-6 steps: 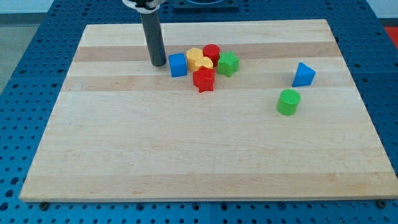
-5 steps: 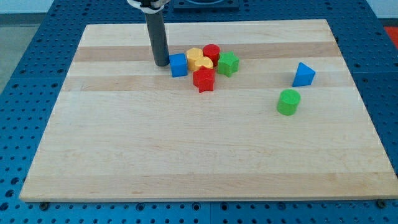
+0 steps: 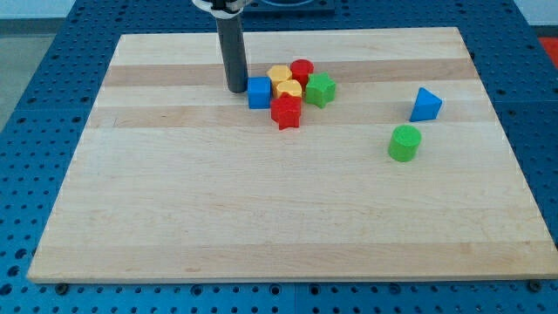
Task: Move green circle to the bottom of the green star
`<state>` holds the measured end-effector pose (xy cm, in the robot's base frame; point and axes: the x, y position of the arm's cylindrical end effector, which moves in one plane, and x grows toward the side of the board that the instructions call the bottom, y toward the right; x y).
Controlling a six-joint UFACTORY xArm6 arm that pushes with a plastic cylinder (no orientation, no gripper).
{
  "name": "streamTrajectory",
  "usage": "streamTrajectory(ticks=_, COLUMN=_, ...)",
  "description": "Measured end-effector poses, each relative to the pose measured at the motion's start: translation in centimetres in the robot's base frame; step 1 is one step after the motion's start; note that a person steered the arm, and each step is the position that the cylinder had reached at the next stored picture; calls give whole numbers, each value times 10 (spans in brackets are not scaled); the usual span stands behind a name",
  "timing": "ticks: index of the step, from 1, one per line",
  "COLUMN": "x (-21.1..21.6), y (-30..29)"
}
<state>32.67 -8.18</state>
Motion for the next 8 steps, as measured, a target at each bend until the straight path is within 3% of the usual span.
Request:
streamTrajectory(ticks=2, x=9, y=-10)
streamTrajectory(ticks=4, x=132, y=-36)
streamTrajectory(ticks=5, x=206, y=-10)
streamTrajectory(ticks=6, x=263, y=80)
streamTrajectory(ticks=8, x=273, y=282)
